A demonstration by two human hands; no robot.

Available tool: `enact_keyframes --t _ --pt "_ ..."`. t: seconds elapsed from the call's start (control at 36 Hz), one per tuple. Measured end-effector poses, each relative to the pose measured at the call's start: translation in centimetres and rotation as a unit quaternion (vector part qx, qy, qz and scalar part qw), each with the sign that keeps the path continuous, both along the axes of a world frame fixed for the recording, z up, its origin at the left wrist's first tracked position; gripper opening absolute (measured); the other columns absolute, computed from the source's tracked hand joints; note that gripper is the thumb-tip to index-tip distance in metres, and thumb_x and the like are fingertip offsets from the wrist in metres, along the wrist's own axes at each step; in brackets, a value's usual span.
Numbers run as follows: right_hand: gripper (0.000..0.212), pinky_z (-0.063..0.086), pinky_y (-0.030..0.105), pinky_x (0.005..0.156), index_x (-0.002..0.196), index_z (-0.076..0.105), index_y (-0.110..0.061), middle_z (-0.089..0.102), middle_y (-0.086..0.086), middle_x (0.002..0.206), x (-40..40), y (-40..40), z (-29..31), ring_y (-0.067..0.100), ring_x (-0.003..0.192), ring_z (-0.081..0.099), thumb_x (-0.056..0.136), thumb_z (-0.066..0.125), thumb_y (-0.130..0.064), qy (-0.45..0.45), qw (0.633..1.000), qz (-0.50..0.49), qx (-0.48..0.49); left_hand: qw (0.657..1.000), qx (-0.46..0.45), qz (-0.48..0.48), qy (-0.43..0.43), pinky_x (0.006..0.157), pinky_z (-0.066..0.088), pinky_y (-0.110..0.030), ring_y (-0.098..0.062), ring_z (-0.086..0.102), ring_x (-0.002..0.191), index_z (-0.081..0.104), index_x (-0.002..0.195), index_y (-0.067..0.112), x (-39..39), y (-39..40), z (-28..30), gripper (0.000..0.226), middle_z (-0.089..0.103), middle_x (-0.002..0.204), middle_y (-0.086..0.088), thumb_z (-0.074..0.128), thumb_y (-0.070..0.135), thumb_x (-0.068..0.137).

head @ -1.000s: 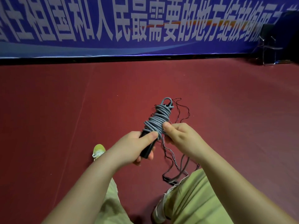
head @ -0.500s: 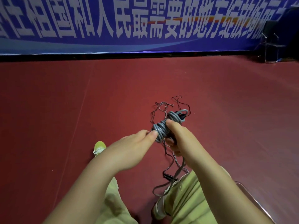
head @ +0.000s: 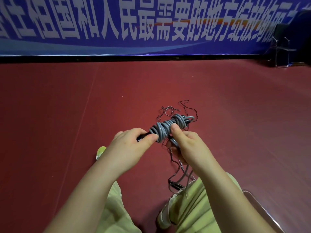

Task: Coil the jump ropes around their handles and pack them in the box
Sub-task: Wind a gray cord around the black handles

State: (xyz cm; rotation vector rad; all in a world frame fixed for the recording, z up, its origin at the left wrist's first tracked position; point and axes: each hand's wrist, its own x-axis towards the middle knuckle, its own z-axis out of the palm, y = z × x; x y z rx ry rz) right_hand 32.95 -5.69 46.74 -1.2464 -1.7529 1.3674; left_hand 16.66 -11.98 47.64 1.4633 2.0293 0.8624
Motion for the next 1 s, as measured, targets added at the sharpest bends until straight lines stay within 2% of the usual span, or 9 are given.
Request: enact_keyframes --t 0.17,0.28,0.39,0.5,0.61,0.72,0.86,0.92,1.0 --pt "0.056 0.03 0.021 0.043 0.057 0.053 -0.017 0.048 -0.004 0.047 -0.4 -0.7 0.0 0.01 0.039 0.039 0.098 0.036 -0.052 0.018 0.999 -0.023 0.028 0.996 0.031 0.018 0.086 0.098 0.037 -0.038 -0.015 0.044 0.109 0.061 0.106 0.037 0.3 -0.2 0.7 0.037 0.059 0.103 0.017 0.049 0.063 0.083" --pt "0.059 0.029 0.023 0.044 0.067 0.049 -0.012 0.041 0.003 0.054 -0.9 -0.9 0.0 0.014 0.042 0.034 0.094 0.038 -0.063 0.059 0.998 -0.006 -0.033 0.989 0.037 0.031 0.141 0.108 0.026 -0.043 -0.011 0.039 0.109 0.053 0.103 0.041 0.5 -0.4 0.9 0.048 0.051 0.103 0.021 0.054 0.068 0.064" --pt "0.045 0.014 0.03 0.05 0.063 0.041 -0.017 0.03 -0.001 0.054 -1.2 -0.8 -0.1 0.012 0.044 0.021 0.079 0.05 -0.059 0.14 0.988 0.021 -0.058 0.986 0.076 0.022 0.15 0.103 0.033 -0.042 -0.01 0.043 0.102 0.046 0.091 0.038 0.5 -0.7 0.6 0.044 0.05 0.097 0.02 0.064 0.065 0.061" --pt "0.045 0.016 0.023 0.045 0.08 0.049 -0.013 0.026 0.0 0.057 -0.9 -0.9 -0.2 0.01 0.045 0.02 0.072 0.058 -0.056 0.194 0.979 0.044 -0.034 0.997 0.048 -0.033 0.054 0.071 0.046 -0.03 -0.005 0.056 0.082 0.053 0.087 0.033 0.2 -0.9 0.9 0.041 0.059 0.085 0.016 0.068 0.059 0.06" --pt "0.032 0.017 0.019 0.042 0.07 0.05 -0.02 0.026 -0.003 0.054 -0.7 -1.3 -0.2 0.01 0.045 0.019 0.066 0.059 -0.051 0.237 0.969 0.065 -0.027 0.972 -0.037 -0.179 -0.149 0.083 0.052 -0.034 -0.008 0.065 0.083 0.068 0.098 0.029 -1.1 -1.0 0.7 0.055 0.07 0.089 0.01 0.066 0.067 0.057" --pt "0.018 0.025 0.017 0.04 0.055 0.055 -0.027 0.033 -0.007 0.049 -0.5 -1.6 0.1 0.01 0.043 0.027 0.065 0.06 -0.041 0.27 0.956 0.108 -0.037 0.809 -0.157 -0.318 -0.469 0.074 0.053 -0.035 -0.026 0.069 0.079 0.071 0.107 0.018 -1.9 -1.1 -0.5 0.076 0.071 0.098 -0.017 0.064 0.079 0.062" --pt "0.017 0.031 0.017 0.039 0.068 0.057 -0.02 0.045 -0.007 0.048 -0.4 -2.0 0.7 0.012 0.038 0.041 0.072 0.058 -0.037 0.263 0.952 0.155 -0.001 0.704 -0.186 -0.38 -0.57 0.065 0.057 -0.031 -0.016 0.066 0.058 0.065 0.114 0.016 -0.6 -0.5 -1.4 0.075 0.07 0.075 -0.008 0.05 0.078 0.075" --pt "0.027 0.023 0.022 0.041 0.068 0.052 -0.019 0.041 -0.001 0.05 -0.1 -1.6 0.6 0.023 0.04 0.035 0.077 0.054 -0.043 0.227 0.96 0.165 0.029 0.706 -0.189 -0.361 -0.579 0.057 0.054 -0.027 -0.01 0.054 0.045 0.069 0.103 0.015 -0.5 -0.6 -1.3 0.076 0.059 0.058 0.0 0.054 0.081 0.068" --pt "0.032 0.019 0.022 0.044 0.06 0.05 -0.028 0.034 -0.004 0.052 0.5 -1.1 0.6 0.016 0.045 0.026 0.077 0.053 -0.054 0.162 0.973 0.16 0.021 0.778 -0.172 -0.273 -0.539 0.045 0.042 -0.022 -0.011 0.043 0.035 0.062 0.086 0.001 0.1 -1.1 0.0 0.087 0.05 0.047 0.0 0.042 0.085 0.071"
